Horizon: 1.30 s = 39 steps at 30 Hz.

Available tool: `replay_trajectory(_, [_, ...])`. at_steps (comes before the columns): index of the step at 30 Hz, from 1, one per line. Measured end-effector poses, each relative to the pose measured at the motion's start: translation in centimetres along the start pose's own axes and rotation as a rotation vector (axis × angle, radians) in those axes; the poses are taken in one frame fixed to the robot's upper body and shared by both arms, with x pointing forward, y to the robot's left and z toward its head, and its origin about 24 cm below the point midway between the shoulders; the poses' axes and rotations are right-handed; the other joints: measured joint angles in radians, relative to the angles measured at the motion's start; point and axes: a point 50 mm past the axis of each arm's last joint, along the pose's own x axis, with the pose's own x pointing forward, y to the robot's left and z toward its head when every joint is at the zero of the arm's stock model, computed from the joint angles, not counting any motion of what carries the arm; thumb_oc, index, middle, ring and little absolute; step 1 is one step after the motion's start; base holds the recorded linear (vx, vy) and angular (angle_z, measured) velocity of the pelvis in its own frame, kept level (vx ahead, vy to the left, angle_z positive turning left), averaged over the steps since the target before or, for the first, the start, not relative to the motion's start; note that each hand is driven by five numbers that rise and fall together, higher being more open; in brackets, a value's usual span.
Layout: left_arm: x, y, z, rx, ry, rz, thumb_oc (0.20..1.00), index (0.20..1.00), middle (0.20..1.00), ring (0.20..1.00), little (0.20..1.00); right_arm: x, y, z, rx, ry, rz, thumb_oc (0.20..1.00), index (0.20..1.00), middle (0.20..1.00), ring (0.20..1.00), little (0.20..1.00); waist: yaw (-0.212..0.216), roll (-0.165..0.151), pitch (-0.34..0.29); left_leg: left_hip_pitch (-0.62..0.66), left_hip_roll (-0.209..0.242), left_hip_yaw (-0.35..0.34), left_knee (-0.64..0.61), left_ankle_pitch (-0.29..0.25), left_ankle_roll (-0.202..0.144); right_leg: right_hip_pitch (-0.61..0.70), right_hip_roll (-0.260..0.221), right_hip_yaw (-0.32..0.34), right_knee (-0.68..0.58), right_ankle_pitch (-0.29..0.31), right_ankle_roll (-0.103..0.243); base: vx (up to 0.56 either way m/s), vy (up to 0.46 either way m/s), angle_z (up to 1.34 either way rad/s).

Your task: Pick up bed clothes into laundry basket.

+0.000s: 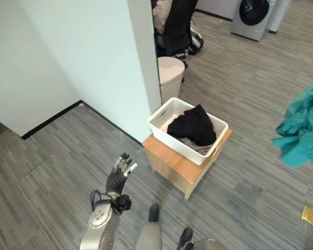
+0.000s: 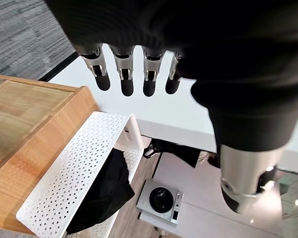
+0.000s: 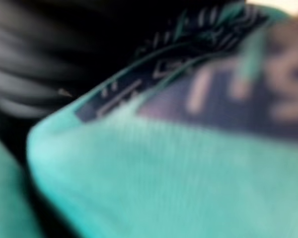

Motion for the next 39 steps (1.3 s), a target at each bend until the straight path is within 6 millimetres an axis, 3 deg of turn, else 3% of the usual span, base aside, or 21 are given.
replay_trajectory(1, [0.3,-0.7,0.5,0.015,-0.014,-0.054,1.000,1.000,1.000,1.000,1.000,1.0,0.4,1.0,-0.083,-0.020,0.071,0.200,0.200,0.200,0.200,0.200,-0.003,0.017,-0.014,0.063,-0.015,-0.006,-0.065,0.005,0.006,0.007,0.012,0.007,-0.003,0.002,-0.001,0.14,0.115,-0.20])
replay_trajectory(5, [0.7,-1.6,1.3,0.000,-0.051,-0.100,1.000,1.000,1.000,1.000,1.000,2.3,1.2,2.8,-0.151,-0.075,0.130,0.200,0.200,0.200,0.200,0.200,-0.005,0.017,-0.020,0.122,-0.029,-0.005,-0.113,0.023,0.033,0.008,0.020,0.013,-0.002,0.002,-0.001,0.07,0.086,-0.11])
replay_trajectory(6, [0.7,-1.7,1.3,-0.022,-0.047,-0.102,1.000,1.000,1.000,1.000,1.000,2.6,1.5,3.3,-0.166,-0.092,0.148,0.200,0.200,0.200,0.200,0.200,-0.004,0.018,-0.021,0.121,-0.024,-0.007,-0.112,0.046,0.058,0.008,0.023,0.013,-0.002,0.002,-0.001,0.05,0.066,-0.02])
replay_trajectory(14, [0.3,-1.1,1.0,0.012,-0.019,-0.106,1.000,1.000,1.000,1.000,1.000,5.1,3.7,7.1,-0.234,-0.207,0.219,0.200,0.200,0.200,0.200,0.200,0.013,0.009,-0.020,0.132,-0.043,-0.032,-0.133,0.055,0.057,0.018,0.009,0.019,-0.029,0.011,0.039,0.03,0.043,0.05])
replay_trajectory(19, [0.3,-1.4,0.8,0.031,-0.006,-0.130,1.000,1.000,1.000,1.000,1.000,6.5,4.6,7.6,-0.392,-0.196,0.267,0.200,0.200,0.200,0.200,0.200,0.052,-0.008,-0.029,0.077,-0.060,-0.029,-0.132,0.061,0.063,-0.033,-0.012,0.021,-0.026,0.012,0.077,-0.01,0.027,0.03])
replay_trajectory(29, [-0.4,-0.4,0.4,0.051,0.024,-0.101,1.000,1.000,1.000,1.000,1.000,9.6,4.9,7.6,-0.520,-0.095,0.232,0.200,0.200,0.200,0.200,0.200,0.095,-0.032,-0.011,0.028,-0.070,-0.034,-0.134,0.079,0.075,-0.066,-0.016,0.010,-0.061,0.042,0.086,-0.04,0.008,0.03])
replay_trajectory(34, [-0.4,0.1,0.5,0.035,0.028,-0.071,1.000,1.000,1.000,1.000,1.000,10.9,4.6,8.8,-0.532,-0.095,0.177,0.200,0.200,0.200,0.200,0.200,0.114,-0.036,0.040,-0.015,-0.070,-0.047,-0.133,0.084,0.071,-0.090,-0.010,-0.001,-0.091,0.058,0.089,-0.06,0.001,0.11])
replay_trajectory(38, [0.5,-0.1,1.4,0.037,-0.007,-0.067,1.000,1.000,1.000,1.000,1.000,11.2,5.6,9.3,-0.496,-0.104,0.162,0.200,0.200,0.200,0.200,0.200,0.134,-0.037,0.089,-0.077,-0.070,-0.062,-0.128,0.093,0.073,-0.147,-0.006,-0.012,-0.092,0.068,0.081,-0.03,0.008,0.08])
replay_trajectory(39, [0.9,-0.3,1.8,0.037,-0.025,-0.063,1.000,1.000,1.000,1.000,1.000,11.3,6.5,9.2,-0.479,-0.099,0.177,0.200,0.200,0.200,0.200,0.200,0.138,-0.038,0.129,-0.083,-0.070,-0.063,-0.127,0.093,0.073,-0.152,-0.005,-0.013,-0.092,0.068,0.081,-0.03,0.020,0.06])
